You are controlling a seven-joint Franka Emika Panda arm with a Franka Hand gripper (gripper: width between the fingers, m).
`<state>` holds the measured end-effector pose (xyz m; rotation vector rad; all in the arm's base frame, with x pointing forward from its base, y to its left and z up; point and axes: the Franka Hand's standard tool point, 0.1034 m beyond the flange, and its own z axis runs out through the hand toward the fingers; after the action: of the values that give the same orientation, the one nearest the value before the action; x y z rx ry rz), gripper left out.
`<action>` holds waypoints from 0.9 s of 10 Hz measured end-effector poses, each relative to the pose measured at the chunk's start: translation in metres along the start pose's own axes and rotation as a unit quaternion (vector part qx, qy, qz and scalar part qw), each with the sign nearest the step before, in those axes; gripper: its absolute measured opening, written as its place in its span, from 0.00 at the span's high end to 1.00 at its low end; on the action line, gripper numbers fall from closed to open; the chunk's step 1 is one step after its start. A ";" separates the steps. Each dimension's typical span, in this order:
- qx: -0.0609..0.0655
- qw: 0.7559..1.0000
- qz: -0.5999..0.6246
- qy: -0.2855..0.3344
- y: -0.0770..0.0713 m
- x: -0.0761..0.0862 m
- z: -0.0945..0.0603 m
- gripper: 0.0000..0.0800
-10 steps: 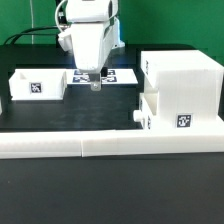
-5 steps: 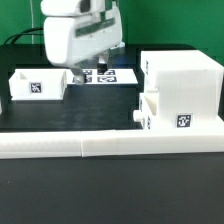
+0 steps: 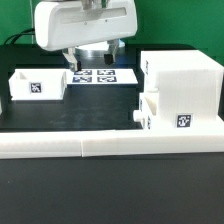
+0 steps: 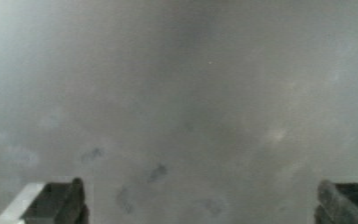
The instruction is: Assemble drawer
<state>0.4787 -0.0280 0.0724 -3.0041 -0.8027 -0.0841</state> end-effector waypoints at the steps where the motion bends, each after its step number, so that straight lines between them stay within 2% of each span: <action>1: 0.001 1.000 0.026 0.001 0.000 0.000 0.000 0.19; 2: 0.000 0.997 0.082 0.003 -0.001 -0.002 0.001 0.19; 4: -0.005 0.979 0.203 -0.013 -0.006 -0.030 0.006 0.19; 5: -0.004 0.969 0.246 -0.020 -0.005 -0.044 0.009 0.19; 6: -0.009 0.962 0.271 -0.023 0.002 -0.065 0.014 0.19; 7: -0.011 0.968 0.249 -0.024 0.008 -0.075 0.015 0.19; 9: -0.010 0.968 0.250 -0.024 0.006 -0.073 0.015 0.19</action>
Offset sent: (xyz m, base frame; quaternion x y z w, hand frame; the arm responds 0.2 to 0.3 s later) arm -0.0507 -0.0544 -0.0015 -0.1147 -0.0712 0.2660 0.9545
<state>0.4195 -0.0684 0.0526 -3.1290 -0.0251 -0.0066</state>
